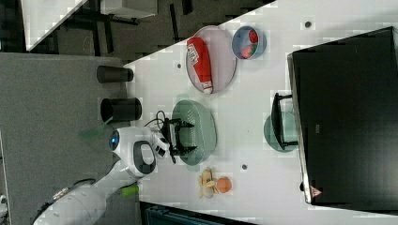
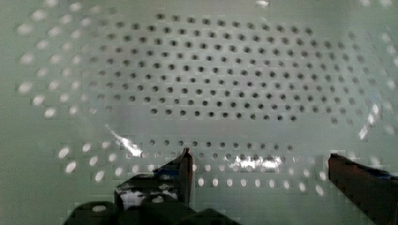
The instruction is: Drag strainer right to left.
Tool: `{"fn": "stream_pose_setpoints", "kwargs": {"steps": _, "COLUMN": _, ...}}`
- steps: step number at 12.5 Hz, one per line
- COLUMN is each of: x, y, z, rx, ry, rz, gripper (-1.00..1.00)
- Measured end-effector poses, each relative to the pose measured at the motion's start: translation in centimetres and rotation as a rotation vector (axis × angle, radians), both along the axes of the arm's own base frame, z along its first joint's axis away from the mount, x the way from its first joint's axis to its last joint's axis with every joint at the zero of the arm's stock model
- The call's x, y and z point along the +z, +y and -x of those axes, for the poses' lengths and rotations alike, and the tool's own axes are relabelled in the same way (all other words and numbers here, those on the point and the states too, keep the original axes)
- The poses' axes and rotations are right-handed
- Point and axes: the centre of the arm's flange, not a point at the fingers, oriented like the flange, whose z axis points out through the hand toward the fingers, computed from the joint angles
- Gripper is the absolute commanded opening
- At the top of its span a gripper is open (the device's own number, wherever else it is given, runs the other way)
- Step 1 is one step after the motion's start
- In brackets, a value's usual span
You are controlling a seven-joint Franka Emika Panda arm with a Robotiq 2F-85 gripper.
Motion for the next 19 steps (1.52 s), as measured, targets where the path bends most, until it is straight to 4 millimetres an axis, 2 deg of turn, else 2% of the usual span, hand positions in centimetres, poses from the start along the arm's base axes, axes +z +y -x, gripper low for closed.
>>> {"fn": "stream_pose_setpoints", "kwargs": {"steps": 3, "x": -0.1, "y": 1.3, "z": 0.6, "rx": -0.018, "ry": 0.005, "rz": 0.013, "gripper": 1.00}}
{"fn": "stream_pose_setpoints", "kwargs": {"steps": 4, "x": 0.2, "y": 1.8, "z": 0.2, "rx": -0.014, "ry": -0.009, "rz": 0.014, "gripper": 1.00}}
{"fn": "stream_pose_setpoints", "kwargs": {"steps": 8, "x": 0.1, "y": 5.1, "z": -1.1, "rx": -0.067, "ry": -0.028, "rz": -0.013, "gripper": 1.00}}
{"fn": "stream_pose_setpoints", "kwargs": {"steps": 11, "x": -0.1, "y": 7.3, "z": -0.6, "rx": -0.023, "ry": -0.030, "rz": 0.001, "gripper": 1.00}}
{"fn": "stream_pose_setpoints", "kwargs": {"steps": 13, "x": 0.4, "y": 9.8, "z": -0.3, "rx": 0.006, "ry": -0.025, "rz": -0.008, "gripper": 1.00}}
{"fn": "stream_pose_setpoints", "kwargs": {"steps": 15, "x": 0.1, "y": 13.2, "z": -0.4, "rx": 0.018, "ry": -0.029, "rz": -0.031, "gripper": 1.00}}
{"fn": "stream_pose_setpoints", "kwargs": {"steps": 19, "x": 0.1, "y": 15.7, "z": 0.4, "rx": 0.021, "ry": -0.029, "rz": -0.024, "gripper": 1.00}}
